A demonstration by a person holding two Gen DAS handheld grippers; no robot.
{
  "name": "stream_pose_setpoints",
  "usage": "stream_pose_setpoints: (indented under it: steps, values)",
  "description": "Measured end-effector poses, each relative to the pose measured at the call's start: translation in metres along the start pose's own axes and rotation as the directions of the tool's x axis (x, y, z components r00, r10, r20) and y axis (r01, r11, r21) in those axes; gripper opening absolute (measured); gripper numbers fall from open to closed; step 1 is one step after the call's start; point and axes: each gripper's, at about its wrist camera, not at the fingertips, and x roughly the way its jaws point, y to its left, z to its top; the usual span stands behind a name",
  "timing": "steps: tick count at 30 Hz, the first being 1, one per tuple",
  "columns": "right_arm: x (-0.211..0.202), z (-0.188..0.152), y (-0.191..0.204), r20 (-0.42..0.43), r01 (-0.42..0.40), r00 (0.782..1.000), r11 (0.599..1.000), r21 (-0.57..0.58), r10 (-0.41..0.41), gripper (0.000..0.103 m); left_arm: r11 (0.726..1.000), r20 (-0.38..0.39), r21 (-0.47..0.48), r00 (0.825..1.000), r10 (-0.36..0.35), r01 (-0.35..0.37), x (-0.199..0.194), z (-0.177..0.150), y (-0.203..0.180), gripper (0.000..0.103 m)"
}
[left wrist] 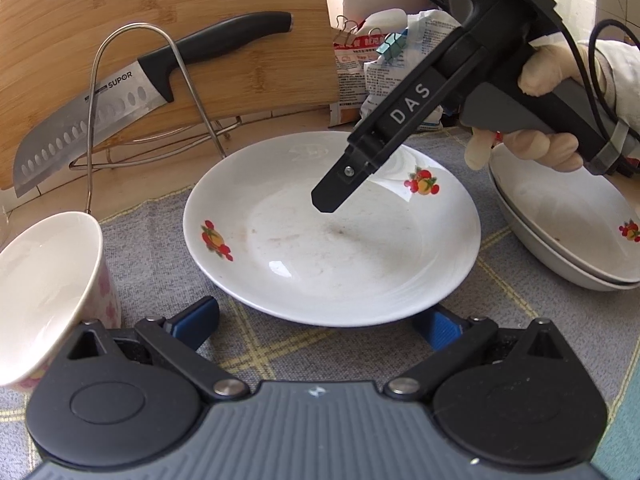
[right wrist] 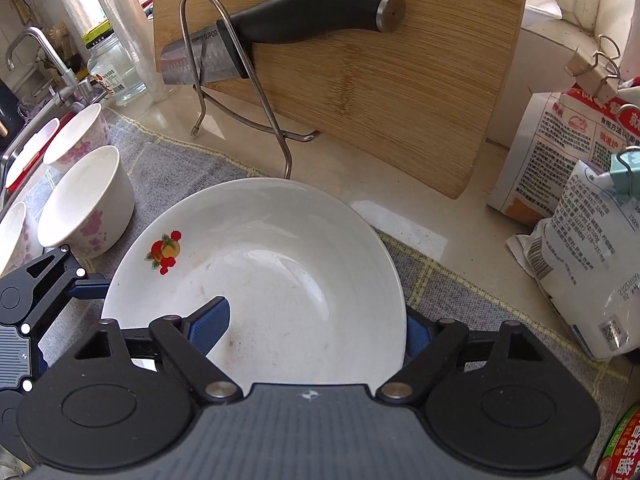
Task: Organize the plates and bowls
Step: 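Close the right gripper on the plate's rim and lift it, then carry the held plate with the right gripper over the plate stack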
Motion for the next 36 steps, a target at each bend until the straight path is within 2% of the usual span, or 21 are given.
stream_pose_setpoints:
  steps: [10, 22, 26, 36]
  values:
    - [-0.001, 0.004, -0.007, 0.012, -0.027, 1.0, 1.0, 0.001, 0.027, 0.086, 1.0, 0.006, 0.013, 1.0, -0.005, 0.005, -0.001, 0.0, -0.001, 0.102]
    - [0.002, 0.011, -0.012, 0.022, -0.071, 0.997, 0.997, 0.012, 0.071, 0.086, 0.999, 0.005, 0.044, 1.0, -0.006, 0.005, -0.001, 0.004, -0.003, 0.103]
    - [0.002, 0.011, -0.013, 0.027, -0.075, 0.997, 0.997, 0.02, 0.074, 0.086, 0.996, 0.009, 0.084, 1.0, 0.006, -0.007, 0.0, 0.007, -0.009, 0.102]
    - [0.001, 0.01, -0.013, 0.027, -0.072, 0.997, 0.997, 0.026, 0.071, 0.086, 0.997, 0.001, 0.078, 1.0, 0.002, -0.002, 0.0, 0.009, -0.008, 0.101]
